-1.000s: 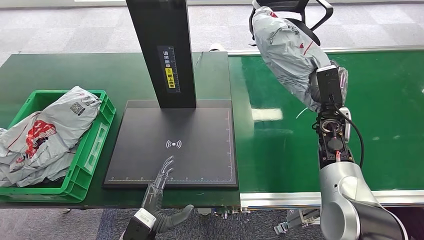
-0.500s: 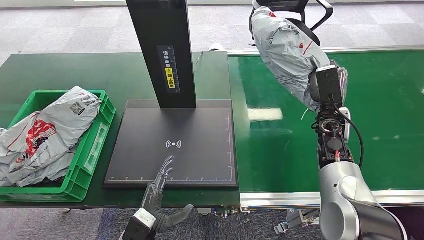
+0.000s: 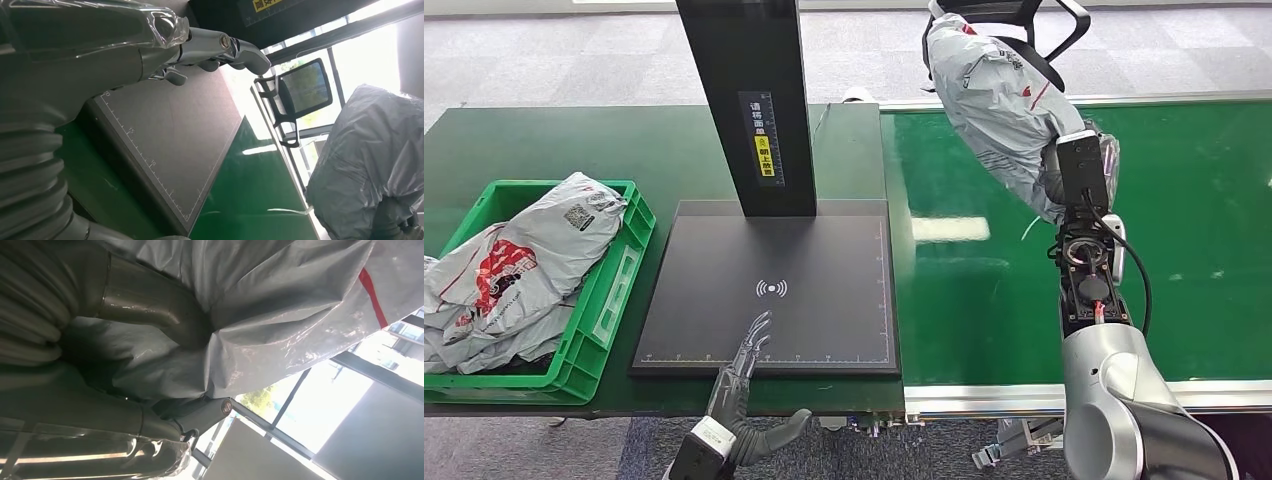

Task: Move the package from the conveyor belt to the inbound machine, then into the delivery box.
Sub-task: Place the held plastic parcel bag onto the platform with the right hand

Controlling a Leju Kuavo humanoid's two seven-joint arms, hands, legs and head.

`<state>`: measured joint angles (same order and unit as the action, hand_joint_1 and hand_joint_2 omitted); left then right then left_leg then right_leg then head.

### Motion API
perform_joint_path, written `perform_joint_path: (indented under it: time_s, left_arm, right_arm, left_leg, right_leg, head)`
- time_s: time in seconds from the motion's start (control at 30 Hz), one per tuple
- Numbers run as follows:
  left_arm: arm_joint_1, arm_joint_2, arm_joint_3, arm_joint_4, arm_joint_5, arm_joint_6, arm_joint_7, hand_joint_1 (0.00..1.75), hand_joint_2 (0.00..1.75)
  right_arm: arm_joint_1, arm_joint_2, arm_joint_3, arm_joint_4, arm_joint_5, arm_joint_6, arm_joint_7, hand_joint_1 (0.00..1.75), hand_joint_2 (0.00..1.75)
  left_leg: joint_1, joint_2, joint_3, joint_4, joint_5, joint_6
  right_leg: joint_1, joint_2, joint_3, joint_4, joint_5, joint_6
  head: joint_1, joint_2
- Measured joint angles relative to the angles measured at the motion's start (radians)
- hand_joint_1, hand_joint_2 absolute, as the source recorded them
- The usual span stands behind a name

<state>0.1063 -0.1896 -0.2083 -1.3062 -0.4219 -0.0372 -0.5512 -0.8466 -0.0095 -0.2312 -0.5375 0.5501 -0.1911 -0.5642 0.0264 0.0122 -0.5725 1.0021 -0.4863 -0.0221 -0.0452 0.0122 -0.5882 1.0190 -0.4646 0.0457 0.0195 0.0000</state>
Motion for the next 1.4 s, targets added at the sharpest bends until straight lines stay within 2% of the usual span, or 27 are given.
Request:
perform_joint_path:
  time_s: [0.33,0.4,0.47,0.53,0.6,0.63,0.7,1.0,1.4]
  left_arm:
    - [0.000,0.000,0.000,0.000,0.000,0.000,0.000,0.00,1.75]
    - [0.002,0.000,0.000,-0.001,0.000,0.010,0.002,0.00,1.75]
    - [0.011,0.000,0.002,-0.010,0.003,0.026,0.006,0.00,1.75]
    - [0.018,0.001,0.003,-0.023,0.005,0.035,0.011,0.00,1.75]
    - [0.019,0.000,0.004,-0.030,0.006,0.036,0.012,0.00,1.75]
    - [0.021,0.000,0.004,-0.032,0.007,0.036,0.012,0.00,1.75]
    - [0.027,0.001,0.004,-0.034,0.008,0.036,0.013,0.00,1.75]
    - [0.030,0.003,0.005,-0.034,0.010,0.035,0.013,0.00,1.75]
    - [0.031,0.004,0.005,-0.034,0.010,0.035,0.013,0.00,1.75]
  right_arm:
    - [0.000,0.000,-0.001,0.000,0.000,0.001,0.000,1.75,1.75]
    - [0.006,0.018,0.005,0.004,0.001,0.042,-0.001,1.75,1.75]
    - [0.036,0.084,0.047,0.018,-0.008,0.192,-0.005,1.75,1.75]
    - [0.095,0.176,0.143,0.045,-0.028,0.447,-0.017,1.75,1.75]
    - [0.156,0.240,0.237,0.068,-0.050,0.665,-0.031,1.75,1.75]
    - [0.175,0.257,0.268,0.075,-0.063,0.708,-0.035,1.75,1.75]
    - [0.189,0.270,0.308,0.084,-0.084,0.708,-0.038,1.75,1.75]
    - [0.209,0.270,0.448,0.091,-0.211,0.649,-0.017,1.75,1.75]
    - [0.211,0.259,0.504,0.091,-0.232,0.636,-0.009,1.75,1.75]
  left_leg:
    - [0.000,0.000,0.000,0.000,0.000,0.000]
    - [0.000,0.000,-0.002,-0.001,0.000,0.000]
    - [0.003,0.008,0.001,-0.002,-0.003,-0.005]
    - [0.006,0.017,0.010,-0.002,-0.006,-0.009]
    - [0.007,0.010,0.010,-0.003,-0.004,-0.009]
    - [0.007,0.003,0.007,-0.004,-0.002,-0.009]
    - [0.007,-0.006,0.002,-0.004,0.001,-0.009]
    - [0.006,-0.005,0.002,-0.004,0.001,-0.009]
    - [0.006,-0.005,0.003,-0.004,0.001,-0.009]
  right_leg:
    - [0.000,0.000,0.000,0.000,0.000,0.000]
    - [0.001,0.000,0.001,0.001,0.000,0.000]
    - [0.003,0.007,0.002,0.001,0.000,-0.003]
    - [0.006,0.016,0.002,0.001,-0.001,-0.006]
    - [0.007,0.010,0.001,0.001,-0.003,-0.007]
    - [0.007,0.002,0.000,0.001,-0.005,-0.007]
    - [0.007,-0.008,0.000,0.001,-0.006,-0.008]
    - [0.006,-0.007,0.001,0.001,-0.005,-0.008]
    - [0.006,-0.007,0.001,0.001,-0.005,-0.008]
  head:
    - [0.000,0.000]
    - [0.001,0.000]
    - [0.001,0.000]
    - [-0.001,0.000]
    - [-0.004,0.000]
    - [-0.004,0.000]
    - [-0.004,0.000]
    - [-0.004,0.000]
    - [-0.004,0.000]
